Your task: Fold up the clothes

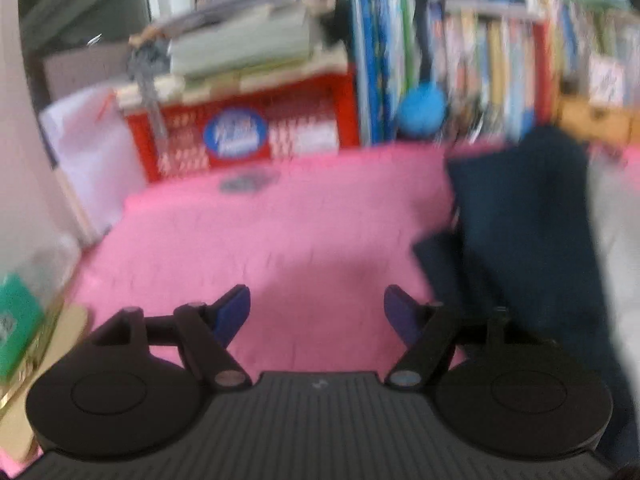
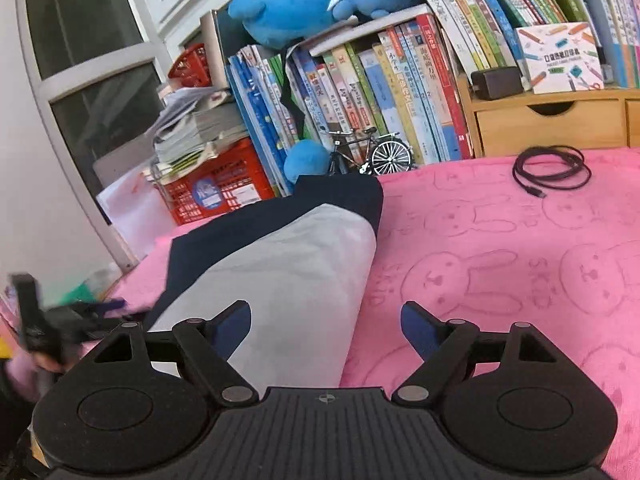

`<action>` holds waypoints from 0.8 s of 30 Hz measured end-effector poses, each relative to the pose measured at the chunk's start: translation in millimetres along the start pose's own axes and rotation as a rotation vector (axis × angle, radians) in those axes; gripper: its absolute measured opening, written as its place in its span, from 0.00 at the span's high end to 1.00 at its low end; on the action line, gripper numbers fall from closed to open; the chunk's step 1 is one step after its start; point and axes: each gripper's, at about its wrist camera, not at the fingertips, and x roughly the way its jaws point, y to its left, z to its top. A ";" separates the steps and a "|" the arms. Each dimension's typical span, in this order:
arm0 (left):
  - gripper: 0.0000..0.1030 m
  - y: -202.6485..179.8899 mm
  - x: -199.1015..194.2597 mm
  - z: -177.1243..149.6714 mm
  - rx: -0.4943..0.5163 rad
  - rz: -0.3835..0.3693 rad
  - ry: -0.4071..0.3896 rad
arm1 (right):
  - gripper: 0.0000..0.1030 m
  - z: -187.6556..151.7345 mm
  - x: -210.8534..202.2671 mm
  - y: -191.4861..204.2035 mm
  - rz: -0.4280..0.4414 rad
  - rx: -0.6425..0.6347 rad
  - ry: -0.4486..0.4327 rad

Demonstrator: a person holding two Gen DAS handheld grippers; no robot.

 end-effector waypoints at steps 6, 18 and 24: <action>0.24 -29.9 11.7 64.5 -0.108 -0.410 0.001 | 0.47 2.4 29.5 22.5 -0.008 -0.136 0.053; 0.23 -113.2 137.6 115.8 -0.228 -0.586 0.387 | 0.40 -12.9 34.3 57.5 0.015 -0.534 0.090; 0.25 -127.4 155.3 113.7 -0.220 -0.590 0.449 | 0.26 23.7 59.1 -5.4 0.052 -0.139 0.109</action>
